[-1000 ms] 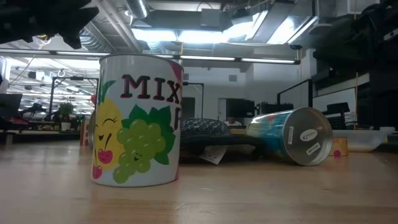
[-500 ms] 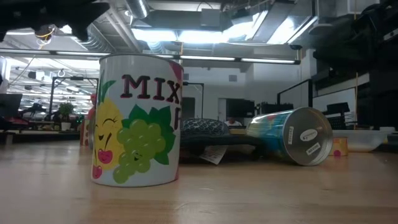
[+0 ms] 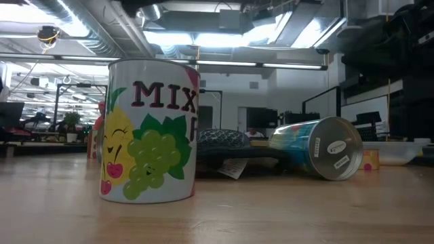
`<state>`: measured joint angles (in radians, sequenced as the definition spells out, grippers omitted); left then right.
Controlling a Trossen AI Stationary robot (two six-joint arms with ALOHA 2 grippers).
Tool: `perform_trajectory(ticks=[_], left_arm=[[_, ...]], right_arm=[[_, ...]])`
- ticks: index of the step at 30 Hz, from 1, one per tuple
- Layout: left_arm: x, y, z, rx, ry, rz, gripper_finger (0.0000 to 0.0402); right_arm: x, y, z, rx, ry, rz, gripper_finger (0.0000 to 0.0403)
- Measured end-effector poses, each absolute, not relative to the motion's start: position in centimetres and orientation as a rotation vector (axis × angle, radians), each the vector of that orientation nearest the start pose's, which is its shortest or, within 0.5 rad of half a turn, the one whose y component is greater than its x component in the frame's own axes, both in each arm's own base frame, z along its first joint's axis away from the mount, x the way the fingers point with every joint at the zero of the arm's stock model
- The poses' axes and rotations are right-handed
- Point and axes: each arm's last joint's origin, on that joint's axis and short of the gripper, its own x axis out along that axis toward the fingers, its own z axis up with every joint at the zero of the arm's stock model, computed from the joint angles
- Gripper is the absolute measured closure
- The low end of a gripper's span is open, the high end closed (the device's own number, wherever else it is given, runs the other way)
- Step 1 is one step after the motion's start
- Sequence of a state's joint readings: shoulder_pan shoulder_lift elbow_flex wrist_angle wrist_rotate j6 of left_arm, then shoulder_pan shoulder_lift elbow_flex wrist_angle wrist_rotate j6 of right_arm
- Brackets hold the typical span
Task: Pick and place cans onto a shelf
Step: Put the large canned oranges on the shelf
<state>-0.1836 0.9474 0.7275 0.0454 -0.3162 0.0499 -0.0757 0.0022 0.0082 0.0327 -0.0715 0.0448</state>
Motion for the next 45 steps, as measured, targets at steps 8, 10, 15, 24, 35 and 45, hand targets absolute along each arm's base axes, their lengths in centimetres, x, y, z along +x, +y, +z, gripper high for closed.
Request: perform_trajectory(ticks=[8, 10, 15, 24, 35, 45], left_arm=[[26.5, -0.5, 33.4, 0.005, 0.464, 0.076, 0.0265], [27.7, 0.4, 33.5, -0.017, 0.523, 0.052, 0.0265], [30.3, 2.6, 32.5, -0.105, 0.636, -0.037, 0.0265], [33.5, 6.4, 28.4, -0.284, 0.838, -0.139, 0.0265], [34.8, 9.3, 22.3, -0.450, 1.070, -0.163, 0.0265], [33.7, 8.9, 20.6, -0.307, 1.270, -0.178, 0.0265]], right_arm=[[9.7, -0.5, 16.9, 0.042, -0.039, -0.003, 0.0319], [9.7, -0.5, 16.9, 0.042, -0.039, -0.003, 0.0319], [9.7, -0.5, 16.9, 0.042, -0.039, -0.003, 0.0319], [9.7, -0.5, 16.9, 0.042, -0.039, -0.003, 0.0319], [9.7, -0.5, 16.9, 0.042, -0.039, -0.003, 0.0319], [9.7, -0.5, 16.9, 0.042, -0.038, -0.003, 0.0319]])
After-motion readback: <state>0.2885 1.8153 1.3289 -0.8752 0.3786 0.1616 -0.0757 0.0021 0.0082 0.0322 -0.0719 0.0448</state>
